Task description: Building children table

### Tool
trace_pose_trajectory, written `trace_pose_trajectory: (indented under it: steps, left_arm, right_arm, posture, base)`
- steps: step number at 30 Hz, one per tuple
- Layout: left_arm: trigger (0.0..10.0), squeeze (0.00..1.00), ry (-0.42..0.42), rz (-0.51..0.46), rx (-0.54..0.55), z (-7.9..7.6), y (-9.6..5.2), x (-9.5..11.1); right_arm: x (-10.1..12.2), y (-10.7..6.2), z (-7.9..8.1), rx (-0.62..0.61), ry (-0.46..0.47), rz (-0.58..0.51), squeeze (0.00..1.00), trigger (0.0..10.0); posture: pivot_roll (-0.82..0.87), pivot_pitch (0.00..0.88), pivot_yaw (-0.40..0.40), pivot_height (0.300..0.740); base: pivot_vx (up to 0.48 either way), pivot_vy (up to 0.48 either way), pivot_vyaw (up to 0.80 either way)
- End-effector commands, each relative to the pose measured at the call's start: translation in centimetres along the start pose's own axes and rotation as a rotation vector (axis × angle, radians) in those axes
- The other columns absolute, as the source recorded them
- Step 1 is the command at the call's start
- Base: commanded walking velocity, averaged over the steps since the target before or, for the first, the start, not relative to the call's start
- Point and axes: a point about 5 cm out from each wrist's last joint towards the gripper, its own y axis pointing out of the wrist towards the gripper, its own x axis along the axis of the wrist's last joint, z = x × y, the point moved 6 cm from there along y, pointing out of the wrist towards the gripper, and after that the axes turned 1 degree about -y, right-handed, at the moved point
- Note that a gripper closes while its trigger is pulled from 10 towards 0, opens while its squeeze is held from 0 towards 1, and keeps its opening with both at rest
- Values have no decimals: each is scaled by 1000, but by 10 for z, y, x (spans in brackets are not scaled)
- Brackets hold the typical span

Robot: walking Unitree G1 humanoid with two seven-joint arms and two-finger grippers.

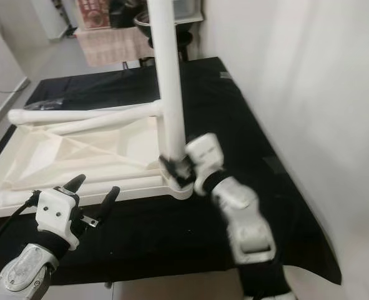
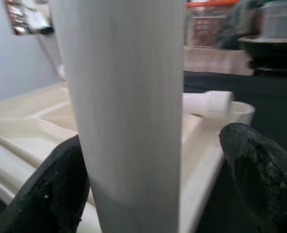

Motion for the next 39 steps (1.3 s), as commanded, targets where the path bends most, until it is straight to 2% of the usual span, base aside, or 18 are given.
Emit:
trace_pose_trajectory:
  steps: [1, 3, 7, 9, 11, 12, 16, 25, 28, 29, 33, 35, 36, 37, 38, 39]
  left_arm:
    - [10000, 0, -3, 13, 3, 1, -2, -2]
    - [10000, 0, -11, 11, -3, 0, -2, -1]
    - [10000, 0, -26, 9, -25, -3, -2, 0]
    - [10000, 0, -71, 3, -82, -11, -4, 1]
    - [10000, 0, -120, -5, -140, -18, -6, 4]
    - [10000, 0, -144, -7, -177, -24, -8, 6]
    - [10000, 0, -188, -7, -250, -36, -14, 8]
    - [10000, 0, -222, 3, -239, -34, -16, 7]
    - [10000, 0, -247, 17, -249, -35, -20, 5]
    - [10000, 0, -294, 23, -257, -37, -23, 5]
    - [10000, 0, -337, 30, -272, -39, -26, 5]
    - [10000, 0, -372, 51, -291, -41, -29, 1]
    - [10000, 0, -398, 65, -311, -43, -30, -1]
    - [10000, 0, -416, 74, -326, -44, -30, -2]
    - [10000, 0, -417, 82, -345, -46, -29, -4]
    - [10000, 0, -417, 82, -345, -46, -29, -4]
  right_arm:
    - [-6, 4, 8, 101, 93, 17, 0, 10000]
    - [-2, 6, 15, 207, 140, 2, 0, 10000]
    - [4, 7, 23, 303, 134, -25, 0, 10000]
    - [9, 10, 31, 435, 99, -38, 0, 10000]
    - [11, 15, 31, 491, 87, -35, 0, 10000]
    - [12, 19, 30, 517, 76, -32, 0, 0]
    - [14, 27, 30, 578, 61, -20, 0, 0]
    - [11, 32, 26, 599, 12, 10, 0, 0]
    - [3, 30, 20, 591, -10, 43, 0, 0]
    - [-5, 22, 15, 555, -13, 81, 0, 0]
    - [-11, 14, 14, 479, -18, 103, 0, 0]
    - [-29, 8, 24, 347, -43, 180, 0, 0]
    - [-39, 6, 36, 109, 74, 173, 0, 0]
    - [-45, -3, 38, -86, 169, 183, 0, 0]
    - [-48, -8, 34, -187, 190, 191, 0, 0]
    - [-48, -8, 34, -187, 190, 191, 0, 0]
  posture:
    - [-79, 96, 64, 740]
    - [-76, 96, 66, 740]
    - [-68, 94, 65, 740]
    - [-63, 93, 66, 740]
    - [-59, 92, 64, 740]
    - [-57, 91, 63, 740]
    - [-53, 90, 61, 740]
    - [-47, 94, 57, 740]
    - [-50, 98, 56, 740]
    - [-53, 105, 54, 740]
    - [-60, 110, 45, 740]
    - [-40, 105, 22, 740]
    - [-47, 125, 38, 740]
    - [-47, 125, 38, 740]
    - [-60, 115, 55, 740]
    - [-60, 115, 55, 740]
  base:
    - [0, 0, 0]
    - [0, 0, 0]
    - [0, 0, 0]
    - [0, 0, 0]
    - [0, 0, 0]
    - [0, 0, 0]
    - [0, 0, 0]
    - [0, 0, 0]
    - [0, 0, 0]
    - [0, 0, 0]
    - [0, 0, 0]
    - [0, 0, 0]
    - [0, 0, 0]
    - [0, 0, 0]
    - [0, 0, 0]
    - [0, 0, 0]
